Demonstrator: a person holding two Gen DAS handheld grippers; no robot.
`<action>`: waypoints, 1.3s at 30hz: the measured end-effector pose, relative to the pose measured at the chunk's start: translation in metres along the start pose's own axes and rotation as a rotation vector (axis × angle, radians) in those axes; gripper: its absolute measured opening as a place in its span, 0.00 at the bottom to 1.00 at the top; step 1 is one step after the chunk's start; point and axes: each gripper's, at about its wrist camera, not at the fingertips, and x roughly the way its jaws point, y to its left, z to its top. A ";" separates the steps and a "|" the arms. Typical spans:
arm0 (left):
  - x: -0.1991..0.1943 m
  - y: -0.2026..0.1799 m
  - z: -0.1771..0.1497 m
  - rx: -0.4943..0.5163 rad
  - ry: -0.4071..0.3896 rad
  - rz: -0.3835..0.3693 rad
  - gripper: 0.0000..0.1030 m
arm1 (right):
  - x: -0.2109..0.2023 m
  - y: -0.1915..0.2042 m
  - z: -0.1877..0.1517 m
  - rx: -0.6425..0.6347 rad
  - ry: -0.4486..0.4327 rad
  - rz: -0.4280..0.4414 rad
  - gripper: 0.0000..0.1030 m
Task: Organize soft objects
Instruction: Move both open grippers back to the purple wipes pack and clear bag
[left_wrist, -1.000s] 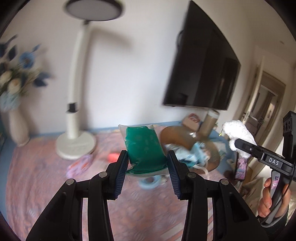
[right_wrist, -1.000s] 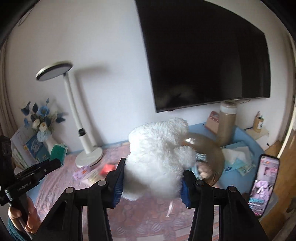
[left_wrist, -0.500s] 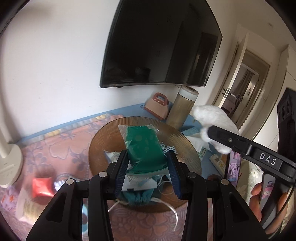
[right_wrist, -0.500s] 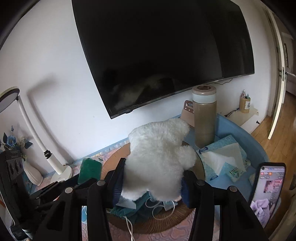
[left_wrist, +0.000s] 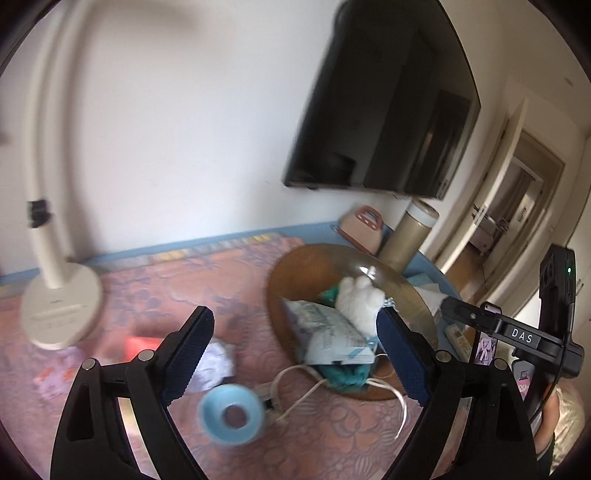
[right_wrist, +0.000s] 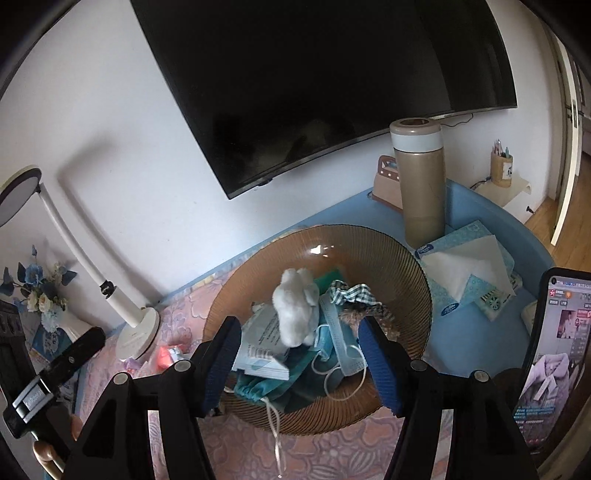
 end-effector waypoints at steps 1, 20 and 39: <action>-0.019 0.007 0.000 -0.009 -0.021 0.015 0.87 | -0.007 0.009 -0.002 -0.014 -0.007 0.010 0.62; -0.163 0.175 -0.097 -0.291 -0.076 0.427 0.99 | 0.052 0.203 -0.152 -0.397 0.100 0.226 0.67; -0.091 0.175 -0.162 -0.118 0.044 0.482 0.99 | 0.099 0.201 -0.196 -0.478 0.140 0.178 0.86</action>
